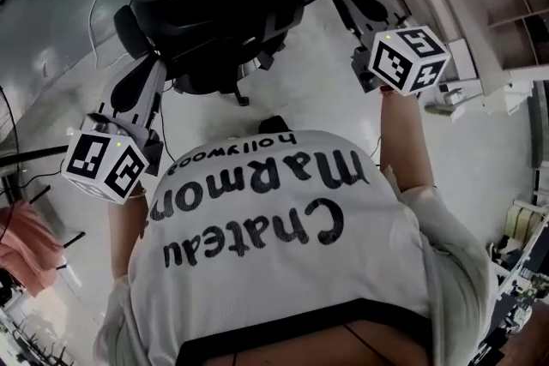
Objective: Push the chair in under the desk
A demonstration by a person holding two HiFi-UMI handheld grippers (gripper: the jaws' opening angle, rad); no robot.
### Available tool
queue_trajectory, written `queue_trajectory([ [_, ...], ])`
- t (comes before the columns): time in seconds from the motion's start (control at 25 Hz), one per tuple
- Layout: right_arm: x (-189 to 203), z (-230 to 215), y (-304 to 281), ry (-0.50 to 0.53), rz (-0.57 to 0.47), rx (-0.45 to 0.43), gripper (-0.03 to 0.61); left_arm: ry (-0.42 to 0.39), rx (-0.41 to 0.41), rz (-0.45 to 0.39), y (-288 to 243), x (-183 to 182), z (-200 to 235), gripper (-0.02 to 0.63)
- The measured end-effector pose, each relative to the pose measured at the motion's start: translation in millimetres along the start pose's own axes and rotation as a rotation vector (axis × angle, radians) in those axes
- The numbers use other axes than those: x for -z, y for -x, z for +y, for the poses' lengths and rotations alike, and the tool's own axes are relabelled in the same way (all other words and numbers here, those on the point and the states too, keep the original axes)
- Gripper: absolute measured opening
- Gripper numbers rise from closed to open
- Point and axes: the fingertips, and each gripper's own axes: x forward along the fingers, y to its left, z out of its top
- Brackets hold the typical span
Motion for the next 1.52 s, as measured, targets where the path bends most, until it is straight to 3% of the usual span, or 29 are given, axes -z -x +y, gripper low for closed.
queue_trajectory([
  [0.12, 8, -8, -5, 0.172, 0.110, -0.145, 0.019, -0.028, -0.053, 0.024, -11, 2, -8, 0.023],
  [0.2, 11, -8, -6, 0.308, 0.162, -0.237, 0.128, -0.084, -0.099, 0.032, -13, 0, -13, 0.081],
  [0.32, 8, -7, -14, 0.475, 0.196, -0.344, 0.156, -0.211, -0.174, 0.098, -13, 3, -16, 0.143],
  [0.44, 8, -10, -24, 0.591, 0.229, -0.418, 0.199, -0.338, -0.224, 0.200, -18, 10, -12, 0.187],
  [0.68, 27, -15, -32, 0.787, 0.380, -0.511, 0.224, -0.560, -0.283, 0.406, -26, 26, -7, 0.190],
  [0.8, 35, -15, -42, 0.873, 0.422, -0.541, 0.244, -0.613, -0.283, 0.476, -31, 30, -6, 0.190],
  [0.96, 44, -11, -49, 0.936, 0.463, -0.561, 0.229, -0.675, -0.298, 0.537, -36, 34, -8, 0.191],
  [1.16, 43, -12, -48, 0.919, 0.463, -0.554, 0.227, -0.743, -0.306, 0.618, -49, 43, -5, 0.219],
  [1.52, 50, -14, -47, 0.848, 0.569, -0.504, 0.216, -0.717, -0.236, 0.699, -52, 47, -1, 0.199],
])
